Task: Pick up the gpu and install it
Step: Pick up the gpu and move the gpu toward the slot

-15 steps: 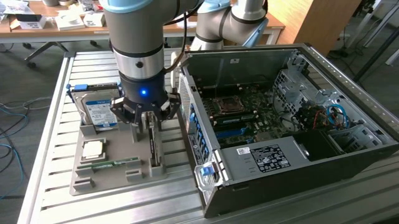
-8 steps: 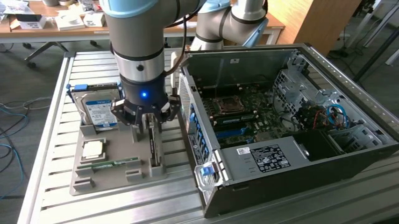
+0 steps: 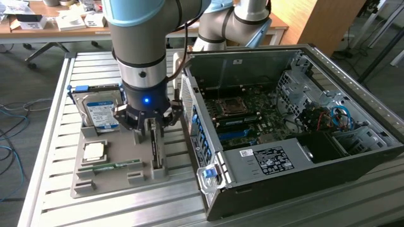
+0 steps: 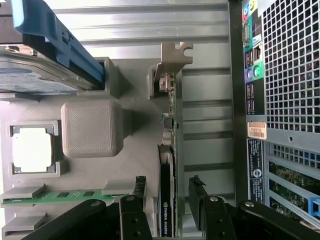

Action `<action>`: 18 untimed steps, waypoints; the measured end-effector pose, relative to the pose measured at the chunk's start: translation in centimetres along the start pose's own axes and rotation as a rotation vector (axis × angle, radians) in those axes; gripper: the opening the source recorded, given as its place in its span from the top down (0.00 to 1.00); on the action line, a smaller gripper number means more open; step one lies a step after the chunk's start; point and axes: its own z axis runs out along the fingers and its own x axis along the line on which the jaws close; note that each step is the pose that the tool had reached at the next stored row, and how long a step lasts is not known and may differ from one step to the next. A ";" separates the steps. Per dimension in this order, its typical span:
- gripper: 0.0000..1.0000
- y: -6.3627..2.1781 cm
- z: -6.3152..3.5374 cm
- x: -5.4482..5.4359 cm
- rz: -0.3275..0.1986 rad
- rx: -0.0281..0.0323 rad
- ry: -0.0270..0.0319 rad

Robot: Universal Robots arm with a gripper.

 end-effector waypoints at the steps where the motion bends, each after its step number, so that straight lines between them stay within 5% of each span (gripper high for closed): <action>1: 0.53 0.00 0.11 0.0 0.000 -0.0001 -0.0001; 18: 0.53 -0.08 1.64 0.0 0.003 0.0003 0.0001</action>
